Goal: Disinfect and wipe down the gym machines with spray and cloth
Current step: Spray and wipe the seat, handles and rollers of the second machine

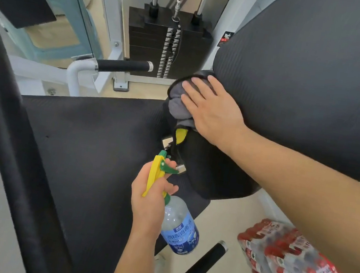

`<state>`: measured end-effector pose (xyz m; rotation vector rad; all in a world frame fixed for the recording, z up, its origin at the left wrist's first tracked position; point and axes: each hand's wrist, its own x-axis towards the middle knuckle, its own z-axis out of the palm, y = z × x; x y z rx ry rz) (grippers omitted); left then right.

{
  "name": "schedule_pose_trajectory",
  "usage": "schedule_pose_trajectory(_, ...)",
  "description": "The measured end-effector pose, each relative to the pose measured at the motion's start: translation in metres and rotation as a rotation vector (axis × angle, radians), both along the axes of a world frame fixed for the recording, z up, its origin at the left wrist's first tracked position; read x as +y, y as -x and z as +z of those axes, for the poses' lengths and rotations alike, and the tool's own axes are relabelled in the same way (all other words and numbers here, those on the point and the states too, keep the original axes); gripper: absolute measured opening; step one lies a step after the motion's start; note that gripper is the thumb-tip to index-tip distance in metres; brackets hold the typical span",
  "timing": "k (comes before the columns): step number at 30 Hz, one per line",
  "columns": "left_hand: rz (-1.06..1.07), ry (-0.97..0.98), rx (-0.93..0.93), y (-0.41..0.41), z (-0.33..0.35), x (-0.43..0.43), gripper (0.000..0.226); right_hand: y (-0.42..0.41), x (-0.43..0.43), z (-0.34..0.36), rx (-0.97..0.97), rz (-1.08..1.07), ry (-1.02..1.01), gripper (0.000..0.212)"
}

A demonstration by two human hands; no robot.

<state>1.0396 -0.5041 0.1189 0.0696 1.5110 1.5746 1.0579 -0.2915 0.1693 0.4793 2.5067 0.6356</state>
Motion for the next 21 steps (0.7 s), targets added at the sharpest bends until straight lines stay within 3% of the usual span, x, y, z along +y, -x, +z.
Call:
schedule_pose_trajectory(6,0.028,-0.043,0.062,0.007,-0.005,0.006,0.04,0.022,-0.007,-0.053,0.045,0.025,-0.08,0.058)
schedule_pose_trajectory(11,0.054,-0.06,0.053,0.01,-0.006,0.005,0.041,-0.063,-0.07,-0.083,-0.143,0.083,0.074,0.059)
schedule_pose_trajectory(16,0.049,-0.038,0.004,0.004,-0.005,0.001,0.041,-0.106,-0.092,-0.058,-0.291,0.145,0.139,0.057)
schedule_pose_trajectory(21,0.025,-0.016,-0.004,-0.004,-0.008,-0.011,0.039,-0.092,-0.043,-0.017,0.002,0.167,0.012,0.066)
